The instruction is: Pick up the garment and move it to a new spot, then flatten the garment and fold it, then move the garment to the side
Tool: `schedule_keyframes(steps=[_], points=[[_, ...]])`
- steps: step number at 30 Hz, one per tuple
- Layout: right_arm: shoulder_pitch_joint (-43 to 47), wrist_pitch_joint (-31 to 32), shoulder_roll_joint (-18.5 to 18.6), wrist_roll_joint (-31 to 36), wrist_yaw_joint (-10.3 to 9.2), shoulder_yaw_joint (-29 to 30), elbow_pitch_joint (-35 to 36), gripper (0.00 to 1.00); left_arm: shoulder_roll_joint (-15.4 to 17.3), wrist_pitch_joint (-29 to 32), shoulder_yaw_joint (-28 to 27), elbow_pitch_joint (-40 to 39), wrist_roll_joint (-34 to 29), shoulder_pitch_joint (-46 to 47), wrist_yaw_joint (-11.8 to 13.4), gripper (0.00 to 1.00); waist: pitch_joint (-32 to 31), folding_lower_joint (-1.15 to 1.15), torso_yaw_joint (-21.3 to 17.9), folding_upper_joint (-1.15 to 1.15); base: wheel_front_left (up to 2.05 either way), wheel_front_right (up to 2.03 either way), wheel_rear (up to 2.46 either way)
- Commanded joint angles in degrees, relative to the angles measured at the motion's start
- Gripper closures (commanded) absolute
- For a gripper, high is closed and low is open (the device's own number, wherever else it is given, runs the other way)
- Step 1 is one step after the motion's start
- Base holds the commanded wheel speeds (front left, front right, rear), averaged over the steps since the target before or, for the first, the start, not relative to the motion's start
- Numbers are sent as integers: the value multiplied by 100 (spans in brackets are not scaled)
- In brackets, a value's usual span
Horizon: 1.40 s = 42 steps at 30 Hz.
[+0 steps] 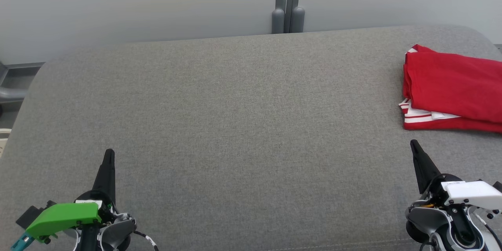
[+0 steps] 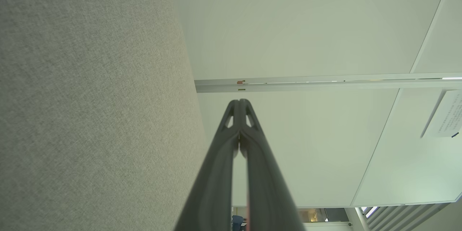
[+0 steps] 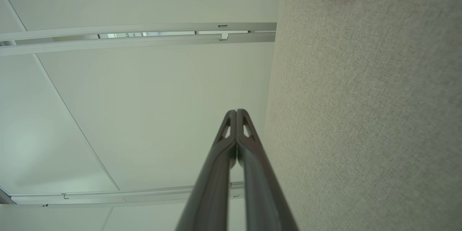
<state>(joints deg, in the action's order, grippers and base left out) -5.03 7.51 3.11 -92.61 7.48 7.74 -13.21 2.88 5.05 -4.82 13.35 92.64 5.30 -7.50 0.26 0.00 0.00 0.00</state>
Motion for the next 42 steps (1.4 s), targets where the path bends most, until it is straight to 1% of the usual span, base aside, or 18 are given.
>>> schedule_keyframes(steps=[1,42], points=[[-55,24,18,-11,2,13,-15,100,-2,26,-12,9,5,53,-19,100,0,0,0,0,0,0,0],[-59,43,-2,24,2,38,-16,100,-6,21,-18,8,-4,53,-19,100,0,0,0,0,0,0,0]])
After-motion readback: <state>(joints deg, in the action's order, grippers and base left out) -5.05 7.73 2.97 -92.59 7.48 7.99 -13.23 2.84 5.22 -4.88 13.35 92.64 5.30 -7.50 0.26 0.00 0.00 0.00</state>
